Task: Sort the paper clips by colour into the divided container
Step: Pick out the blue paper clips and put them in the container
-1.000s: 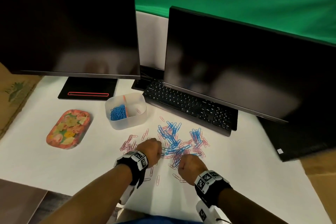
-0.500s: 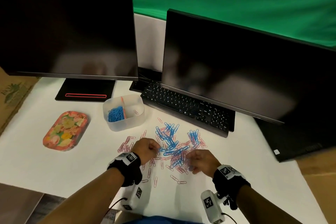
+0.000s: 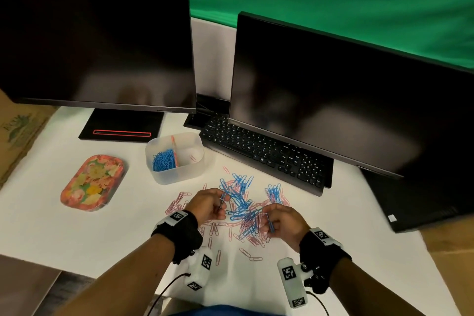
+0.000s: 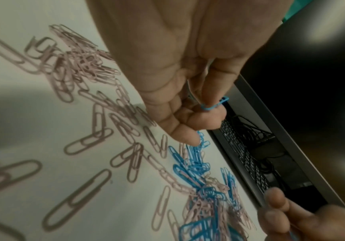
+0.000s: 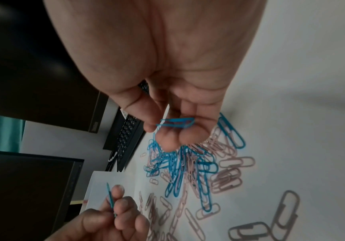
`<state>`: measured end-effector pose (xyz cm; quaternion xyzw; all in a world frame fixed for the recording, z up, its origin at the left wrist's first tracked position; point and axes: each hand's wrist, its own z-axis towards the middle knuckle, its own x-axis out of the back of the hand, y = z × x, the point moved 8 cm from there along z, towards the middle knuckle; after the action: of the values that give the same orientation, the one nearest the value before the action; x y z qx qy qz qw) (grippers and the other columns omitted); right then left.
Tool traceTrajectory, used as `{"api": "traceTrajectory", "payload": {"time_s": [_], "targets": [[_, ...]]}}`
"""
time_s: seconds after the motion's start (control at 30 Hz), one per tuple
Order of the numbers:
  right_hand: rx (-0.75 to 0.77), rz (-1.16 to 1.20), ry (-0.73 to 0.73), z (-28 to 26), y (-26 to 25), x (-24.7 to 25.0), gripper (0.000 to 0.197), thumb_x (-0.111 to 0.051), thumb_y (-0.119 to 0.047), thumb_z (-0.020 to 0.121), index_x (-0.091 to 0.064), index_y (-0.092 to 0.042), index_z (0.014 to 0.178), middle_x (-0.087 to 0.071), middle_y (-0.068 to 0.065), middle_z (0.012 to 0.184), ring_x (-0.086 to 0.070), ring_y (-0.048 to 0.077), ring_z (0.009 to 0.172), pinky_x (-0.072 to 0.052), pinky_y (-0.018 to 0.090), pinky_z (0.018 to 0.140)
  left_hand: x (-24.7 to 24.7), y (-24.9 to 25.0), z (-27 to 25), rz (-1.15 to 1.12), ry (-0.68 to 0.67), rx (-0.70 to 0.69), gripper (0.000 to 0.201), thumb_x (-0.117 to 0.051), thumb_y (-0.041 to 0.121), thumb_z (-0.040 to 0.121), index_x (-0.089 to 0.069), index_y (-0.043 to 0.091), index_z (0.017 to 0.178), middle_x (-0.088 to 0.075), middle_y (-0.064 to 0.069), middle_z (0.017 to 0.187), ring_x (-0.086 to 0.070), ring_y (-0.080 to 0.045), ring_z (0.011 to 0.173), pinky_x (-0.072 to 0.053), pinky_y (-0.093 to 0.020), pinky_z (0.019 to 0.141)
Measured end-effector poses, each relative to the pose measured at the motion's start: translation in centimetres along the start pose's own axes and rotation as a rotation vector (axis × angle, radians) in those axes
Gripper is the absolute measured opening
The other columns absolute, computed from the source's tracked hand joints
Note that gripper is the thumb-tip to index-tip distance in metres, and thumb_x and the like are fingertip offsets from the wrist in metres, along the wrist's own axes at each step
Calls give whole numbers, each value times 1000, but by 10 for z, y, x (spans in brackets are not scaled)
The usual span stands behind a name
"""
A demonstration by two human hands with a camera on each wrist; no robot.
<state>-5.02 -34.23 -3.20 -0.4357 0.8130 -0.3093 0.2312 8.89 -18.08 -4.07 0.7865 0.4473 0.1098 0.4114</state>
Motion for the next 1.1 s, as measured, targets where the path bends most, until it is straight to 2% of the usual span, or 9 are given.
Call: {"api": "traceTrajectory", "payload": {"time_s": [0.13, 0.23, 0.33, 0.4, 0.5, 0.6, 0.73, 0.97, 1.1], "targets": [[4, -219, 152, 6, -6, 18, 19, -48, 5, 81, -61, -9, 83, -50, 6, 63, -39, 17, 50, -25, 21, 48, -15, 1, -4, -20, -39, 30, 24, -31, -5, 78, -51, 5, 69, -46, -11, 64, -41, -20, 50, -45, -29, 55], [153, -598, 213, 9, -17, 25, 15, -57, -9, 87, -63, -21, 81, -63, -2, 77, -57, 16, 70, -42, 22, 61, -23, -1, -2, 131, -15, 4, 26, -42, 11, 89, -49, 8, 63, -45, -8, 59, -40, -19, 48, -42, -26, 51], [195, -856, 317, 4, -17, 33, 6, -62, -19, 85, -64, -24, 82, -68, -3, 91, -62, 15, 87, -44, 21, 75, -34, -5, 3, 532, 14, -90, 43, -44, 37, 96, -44, 14, 60, -40, -3, 53, -39, -19, 49, -40, -28, 57], [151, -909, 356, 2, -12, 39, 5, -63, -24, 83, -63, -23, 78, -68, -1, 92, -63, 16, 85, -46, 22, 72, -44, -10, 0, 687, 14, -128, 42, -41, 37, 98, -49, 13, 64, -52, -5, 64, -51, -22, 62, -41, -31, 68], [99, -962, 368, -4, -6, 38, 15, -66, -30, 82, -58, -21, 73, -65, 0, 88, -63, 18, 81, -46, 22, 66, -56, -11, -6, 798, 20, -169, 36, -40, 30, 100, -65, 4, 95, -67, -14, 105, -60, -29, 102, -43, -29, 88], [61, -1048, 370, -4, 2, 32, 20, -68, -34, 81, -59, -16, 83, -64, 0, 87, -63, 18, 79, -47, 22, 60, -66, -11, -9, 988, 2, -250, 23, -53, 36, 92, -59, 17, 80, -63, -5, 80, -59, -24, 78, -47, -28, 71], [9, -1108, 381, 5, 6, 31, 22, -64, -24, 80, -63, -9, 97, -67, 7, 102, -64, 19, 82, -51, 23, 64, -78, -19, -13, 1453, -59, -331, 20, -60, 34, 87, -61, 17, 97, -65, -7, 101, -62, -27, 93, -50, -32, 78], [19, -1228, 344, 5, 5, 32, 24, -53, -19, 87, -65, -9, 105, -66, 10, 109, -64, 25, 99, -53, 27, 80, -71, -12, -9, 1424, -31, -361, 13, -55, 19, 88, -63, 12, 95, -63, -7, 104, -62, -27, 94, -51, -33, 79], [94, -1164, 312, 4, 7, 32, 24, -56, -10, 85, -63, -10, 107, -64, 5, 111, -60, 17, 89, -45, 18, 70, -63, -7, -7, 1288, -21, -378, 4, -61, 20, 84, -64, 18, 82, -59, 3, 87, -59, -19, 82, -51, -28, 75]]}}
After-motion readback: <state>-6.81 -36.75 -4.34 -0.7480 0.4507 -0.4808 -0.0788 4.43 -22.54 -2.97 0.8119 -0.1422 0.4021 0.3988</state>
